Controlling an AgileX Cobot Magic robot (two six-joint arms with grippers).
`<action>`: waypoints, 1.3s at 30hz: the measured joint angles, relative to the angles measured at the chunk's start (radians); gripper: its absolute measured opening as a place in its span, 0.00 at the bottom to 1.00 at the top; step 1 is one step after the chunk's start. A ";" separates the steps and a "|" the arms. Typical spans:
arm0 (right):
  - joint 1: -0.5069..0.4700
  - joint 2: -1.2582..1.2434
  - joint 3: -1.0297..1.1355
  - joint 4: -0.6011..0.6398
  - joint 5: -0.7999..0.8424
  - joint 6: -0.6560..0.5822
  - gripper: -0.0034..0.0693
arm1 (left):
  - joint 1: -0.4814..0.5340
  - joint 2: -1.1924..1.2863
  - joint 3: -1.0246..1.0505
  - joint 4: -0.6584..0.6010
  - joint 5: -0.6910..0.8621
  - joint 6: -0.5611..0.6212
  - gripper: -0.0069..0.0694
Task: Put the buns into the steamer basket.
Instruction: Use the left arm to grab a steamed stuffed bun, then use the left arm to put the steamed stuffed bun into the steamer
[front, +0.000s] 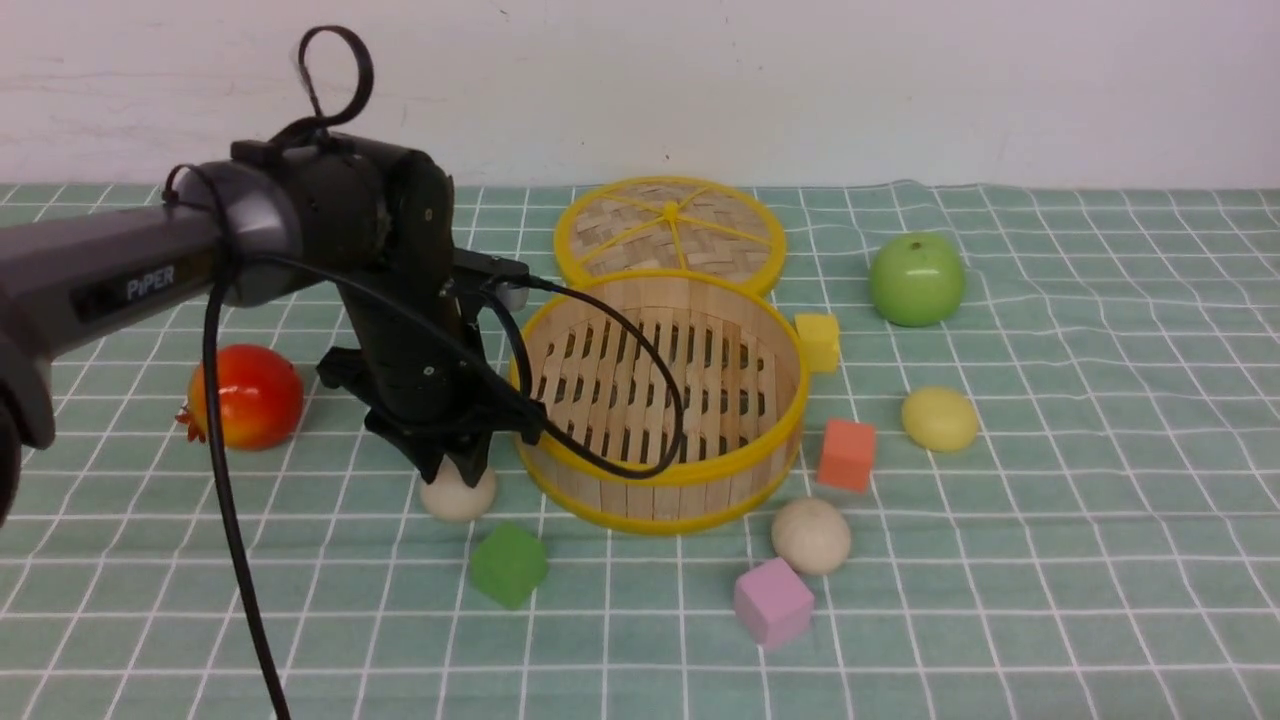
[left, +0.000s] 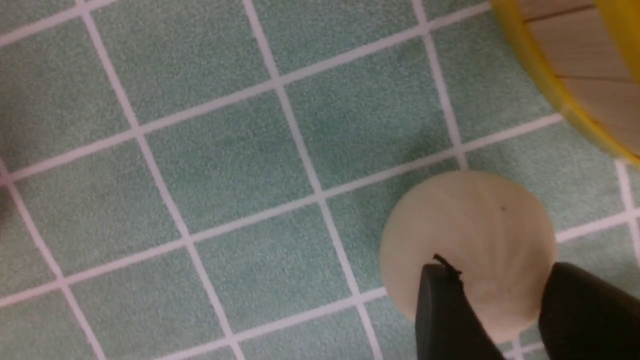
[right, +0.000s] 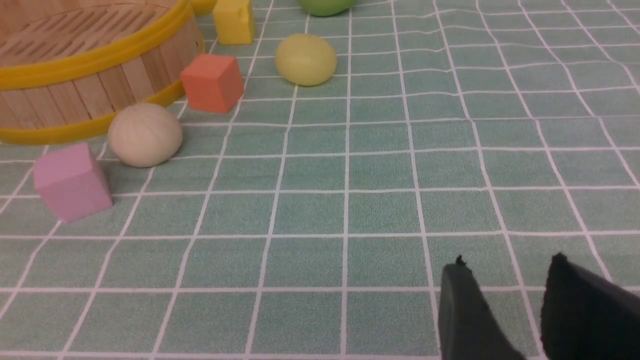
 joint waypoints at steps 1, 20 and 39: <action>0.000 0.000 0.000 0.000 0.000 0.000 0.38 | 0.000 0.004 0.000 0.001 -0.002 0.000 0.44; 0.000 0.000 0.000 0.000 0.000 0.000 0.38 | -0.005 -0.011 -0.041 0.011 0.068 -0.021 0.08; 0.000 0.000 0.000 0.000 0.000 0.000 0.38 | -0.100 0.077 -0.202 0.019 -0.199 0.077 0.13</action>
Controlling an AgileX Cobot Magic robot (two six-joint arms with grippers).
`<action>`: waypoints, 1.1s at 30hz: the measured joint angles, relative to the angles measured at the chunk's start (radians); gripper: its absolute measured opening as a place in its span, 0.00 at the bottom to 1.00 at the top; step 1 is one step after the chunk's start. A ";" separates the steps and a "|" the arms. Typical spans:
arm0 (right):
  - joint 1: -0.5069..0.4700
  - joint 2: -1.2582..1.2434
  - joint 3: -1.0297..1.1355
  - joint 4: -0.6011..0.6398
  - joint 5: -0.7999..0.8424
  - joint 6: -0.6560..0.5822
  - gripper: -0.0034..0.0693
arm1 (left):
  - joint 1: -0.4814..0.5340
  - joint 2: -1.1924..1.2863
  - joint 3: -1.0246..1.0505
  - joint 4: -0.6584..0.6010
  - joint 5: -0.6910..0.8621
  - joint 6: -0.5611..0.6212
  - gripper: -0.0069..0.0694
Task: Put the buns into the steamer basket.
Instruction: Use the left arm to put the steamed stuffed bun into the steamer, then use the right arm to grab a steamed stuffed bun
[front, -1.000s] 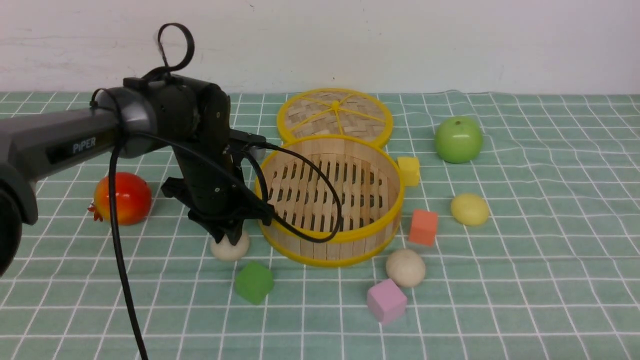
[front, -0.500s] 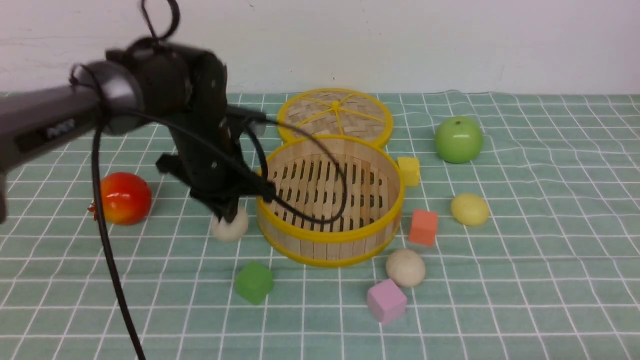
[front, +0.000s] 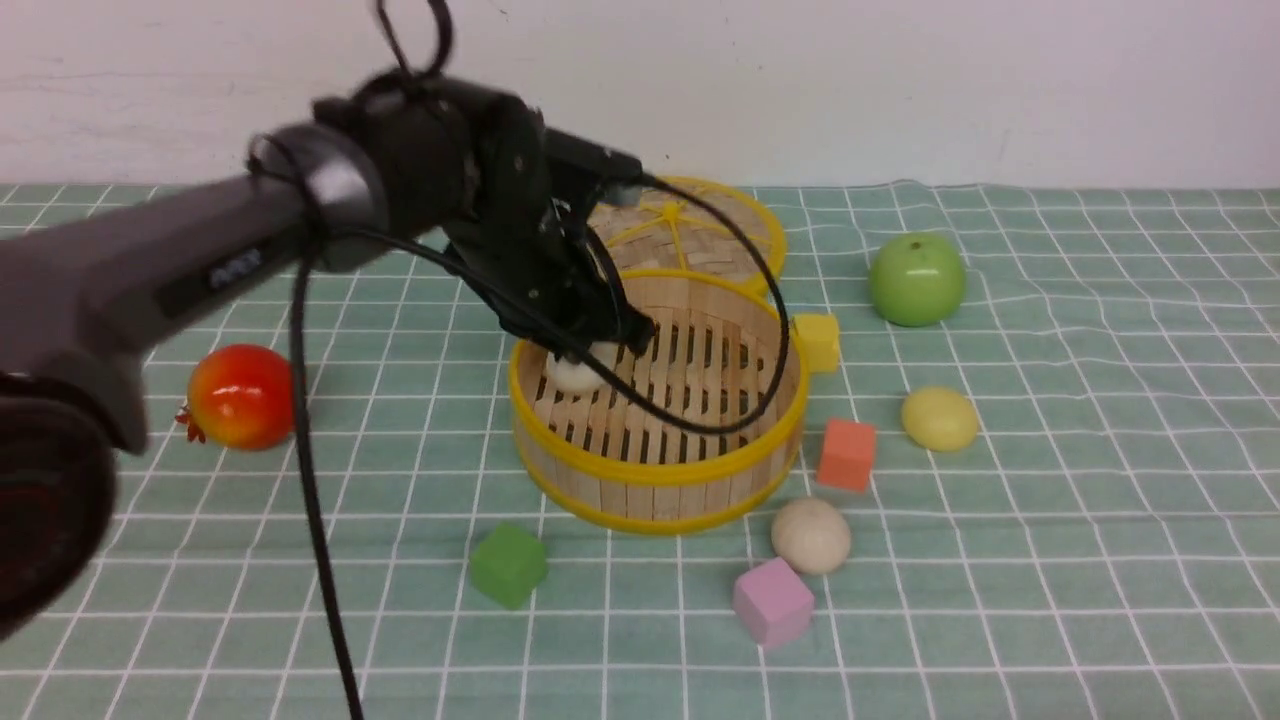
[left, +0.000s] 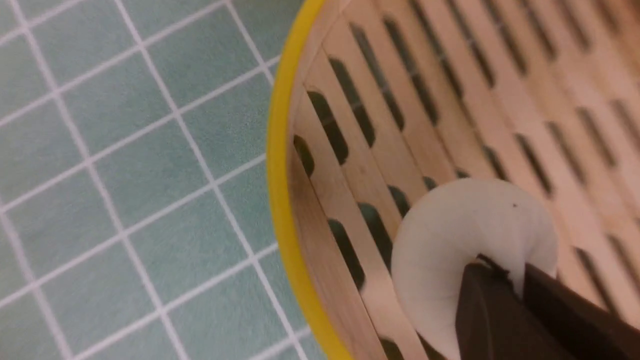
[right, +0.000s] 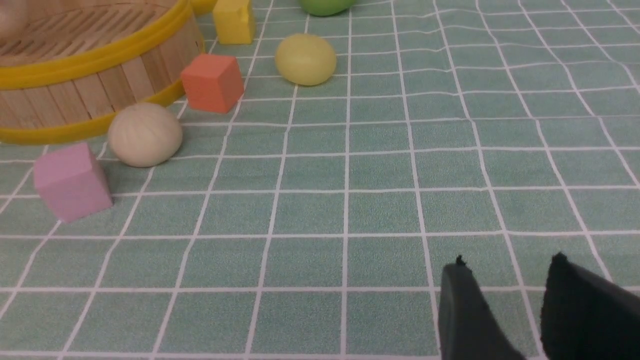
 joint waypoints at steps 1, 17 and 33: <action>0.000 0.000 0.000 0.000 0.000 0.000 0.38 | 0.000 0.000 0.000 0.001 -0.002 0.000 0.13; 0.000 0.000 0.000 0.000 0.000 0.000 0.38 | -0.017 -0.272 -0.001 0.008 0.219 -0.098 0.42; 0.000 0.000 0.000 0.000 0.000 0.000 0.38 | -0.037 -1.312 0.890 -0.087 -0.201 -0.102 0.07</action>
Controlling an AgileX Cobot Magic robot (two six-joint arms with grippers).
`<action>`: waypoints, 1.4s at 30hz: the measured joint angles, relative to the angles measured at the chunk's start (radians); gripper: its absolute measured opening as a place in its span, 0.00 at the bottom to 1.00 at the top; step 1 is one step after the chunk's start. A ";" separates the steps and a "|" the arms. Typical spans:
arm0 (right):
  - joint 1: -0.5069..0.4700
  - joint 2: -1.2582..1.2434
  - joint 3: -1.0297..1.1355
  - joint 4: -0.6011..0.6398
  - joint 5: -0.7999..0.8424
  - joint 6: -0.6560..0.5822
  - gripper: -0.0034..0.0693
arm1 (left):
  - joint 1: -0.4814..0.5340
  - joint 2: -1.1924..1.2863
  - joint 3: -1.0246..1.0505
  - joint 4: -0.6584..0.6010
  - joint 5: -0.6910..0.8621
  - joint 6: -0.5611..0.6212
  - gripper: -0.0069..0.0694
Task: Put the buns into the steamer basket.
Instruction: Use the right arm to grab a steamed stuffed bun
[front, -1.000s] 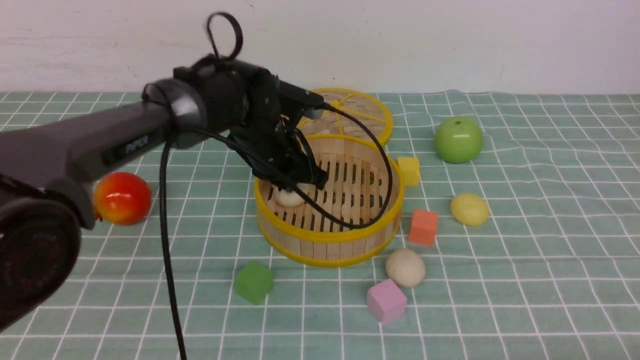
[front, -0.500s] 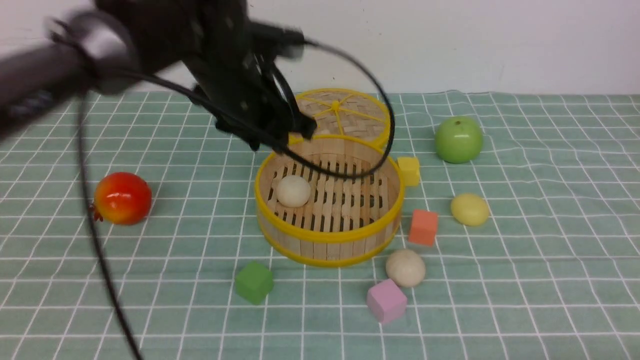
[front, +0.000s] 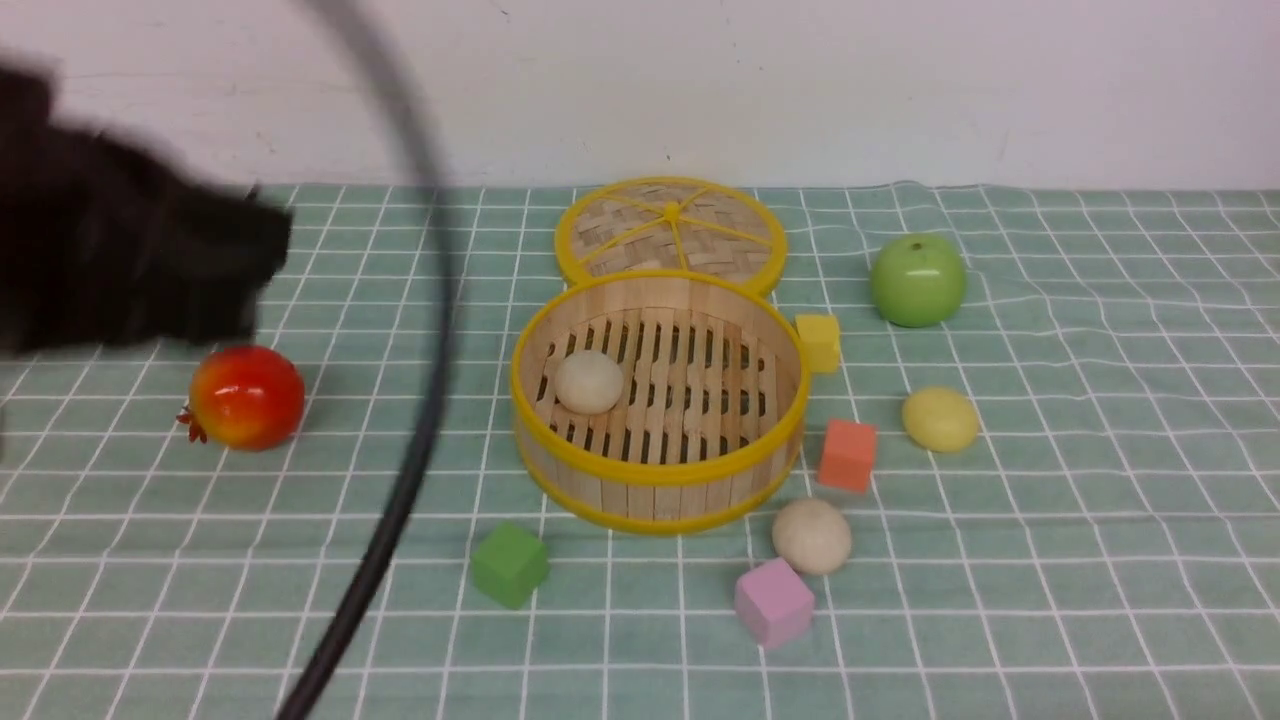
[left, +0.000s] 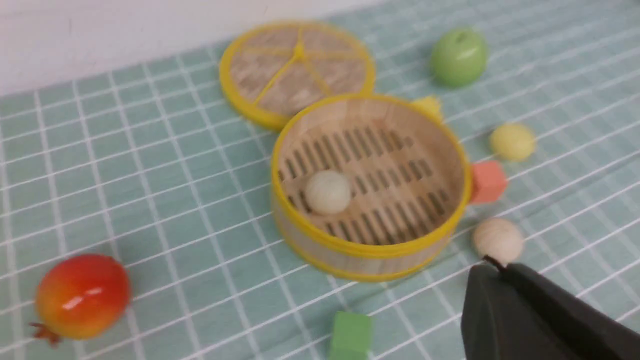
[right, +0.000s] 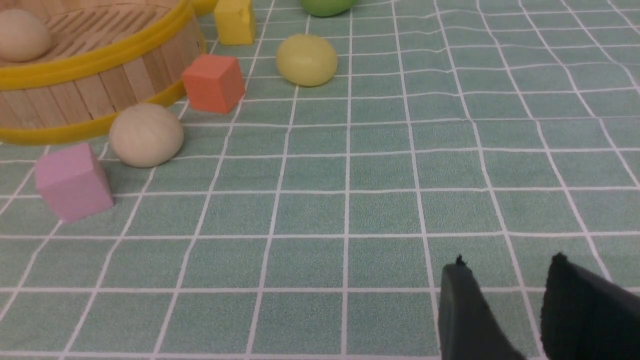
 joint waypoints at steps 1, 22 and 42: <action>0.000 0.000 0.000 0.000 0.000 0.000 0.38 | 0.000 -0.060 0.068 -0.019 -0.046 0.000 0.07; 0.000 0.000 0.011 0.349 -0.241 0.286 0.38 | 0.000 -0.453 0.606 -0.162 -0.373 0.000 0.07; 0.057 1.019 -0.860 0.329 0.544 -0.215 0.05 | 0.000 -0.453 0.606 -0.162 -0.344 0.000 0.07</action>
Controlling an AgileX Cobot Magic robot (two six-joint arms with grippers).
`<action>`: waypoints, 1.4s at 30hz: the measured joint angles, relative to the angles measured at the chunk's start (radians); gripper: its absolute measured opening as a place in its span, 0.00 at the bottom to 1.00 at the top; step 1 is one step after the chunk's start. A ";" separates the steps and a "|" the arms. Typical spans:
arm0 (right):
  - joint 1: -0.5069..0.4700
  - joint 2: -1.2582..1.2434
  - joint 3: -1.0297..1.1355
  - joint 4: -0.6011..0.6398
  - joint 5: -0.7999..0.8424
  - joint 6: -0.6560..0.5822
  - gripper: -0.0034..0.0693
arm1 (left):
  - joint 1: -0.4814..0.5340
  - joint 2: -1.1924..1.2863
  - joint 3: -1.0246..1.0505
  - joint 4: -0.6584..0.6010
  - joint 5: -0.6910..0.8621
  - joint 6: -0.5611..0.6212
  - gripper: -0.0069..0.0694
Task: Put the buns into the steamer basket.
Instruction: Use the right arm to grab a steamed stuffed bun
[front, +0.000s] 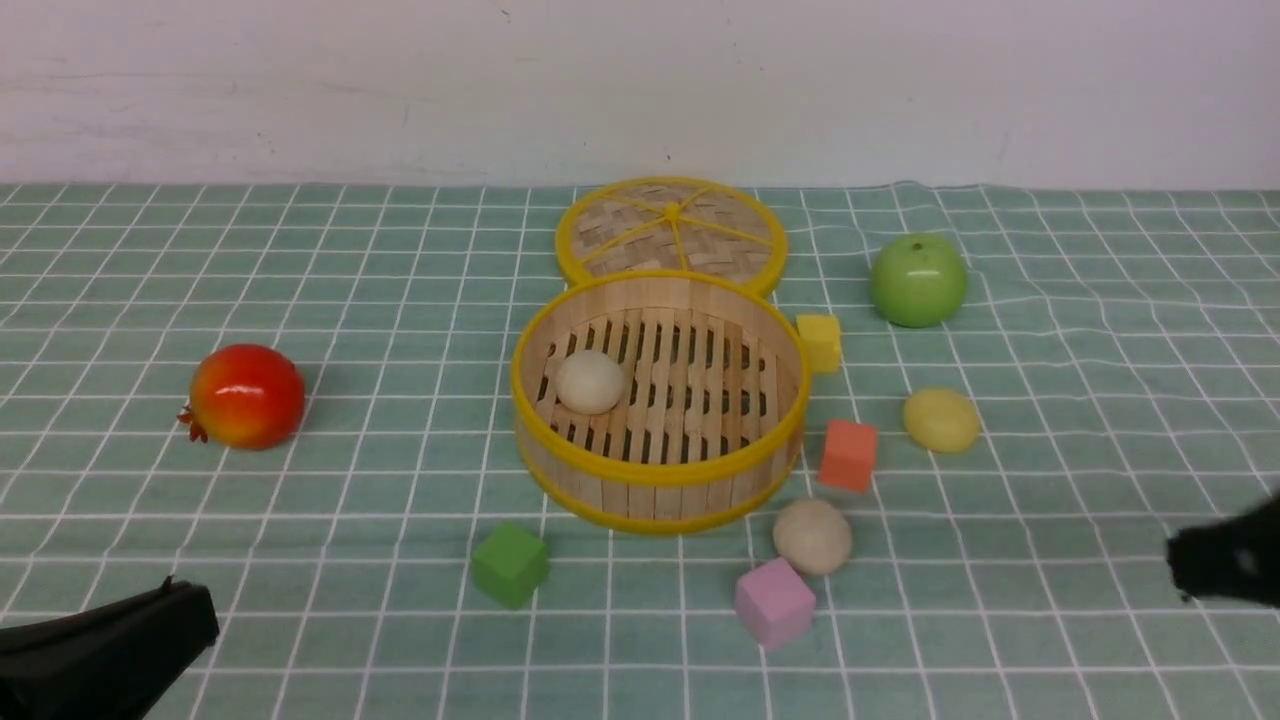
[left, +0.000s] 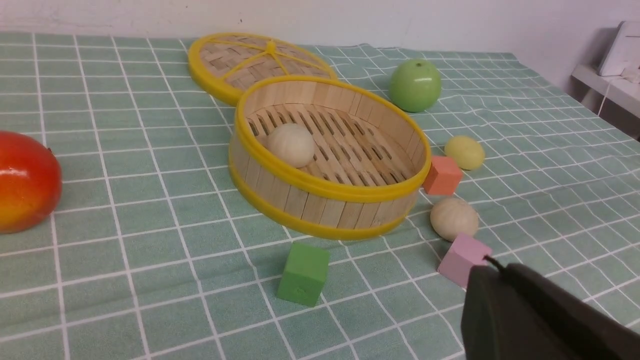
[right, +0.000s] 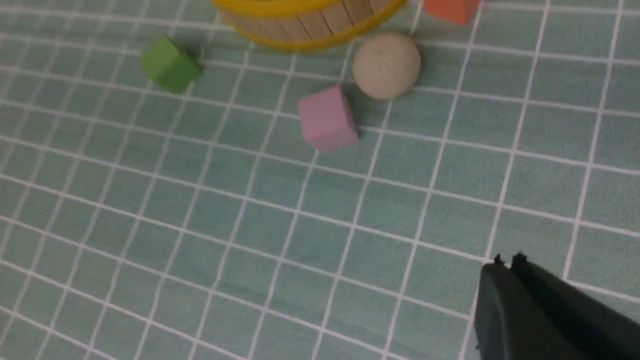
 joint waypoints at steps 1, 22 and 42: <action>0.023 0.127 -0.067 -0.032 0.013 0.003 0.05 | 0.000 0.000 0.000 0.000 0.000 0.000 0.07; 0.461 0.841 -0.582 -0.486 -0.005 0.364 0.28 | 0.000 0.000 0.000 0.000 0.000 0.000 0.08; 0.433 0.993 -0.607 -0.462 -0.158 0.361 0.39 | 0.000 0.000 0.000 0.000 0.000 0.000 0.08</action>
